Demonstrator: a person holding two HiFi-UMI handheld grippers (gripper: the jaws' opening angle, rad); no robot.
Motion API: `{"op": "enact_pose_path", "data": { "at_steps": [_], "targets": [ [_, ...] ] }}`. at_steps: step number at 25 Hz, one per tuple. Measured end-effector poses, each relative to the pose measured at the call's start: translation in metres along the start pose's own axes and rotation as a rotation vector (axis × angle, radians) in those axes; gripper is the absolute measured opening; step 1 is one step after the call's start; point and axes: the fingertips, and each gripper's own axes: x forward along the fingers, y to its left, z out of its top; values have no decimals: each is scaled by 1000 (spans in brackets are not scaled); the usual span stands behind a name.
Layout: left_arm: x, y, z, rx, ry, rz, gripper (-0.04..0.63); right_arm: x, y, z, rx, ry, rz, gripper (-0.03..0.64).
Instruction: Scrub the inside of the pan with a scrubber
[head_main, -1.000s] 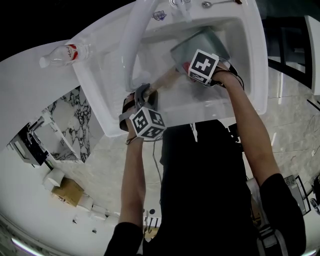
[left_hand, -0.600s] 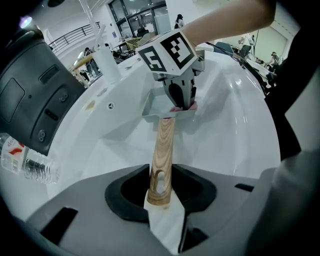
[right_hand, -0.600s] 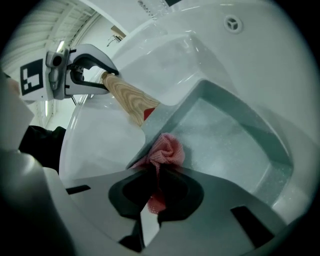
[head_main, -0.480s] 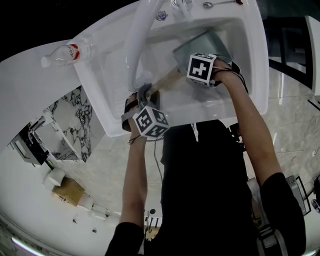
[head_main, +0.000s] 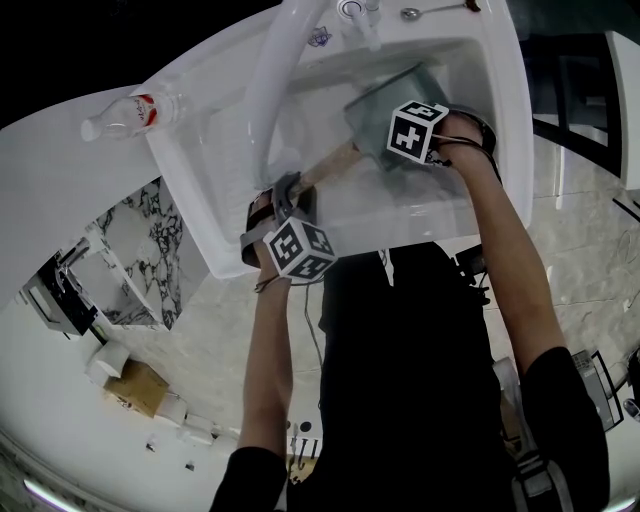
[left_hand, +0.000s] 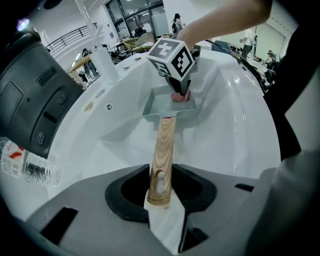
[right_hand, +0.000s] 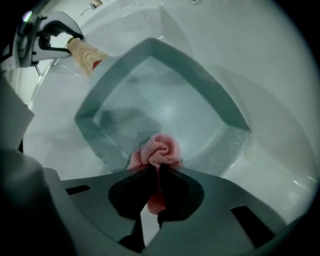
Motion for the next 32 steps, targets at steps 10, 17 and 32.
{"op": "enact_pose_path", "data": {
  "at_steps": [10,17,32],
  "targets": [
    [0,-2,0,70,18,-13,143,0,-41,-6,42,44,-252,38],
    [1,-4,1,82,25,-18,141,-16,-80,27,130,-70,-429,38],
    [4,-5,1,76,12,-17,143,-37,-107,70,225,-324,-581,38]
  ]
}}
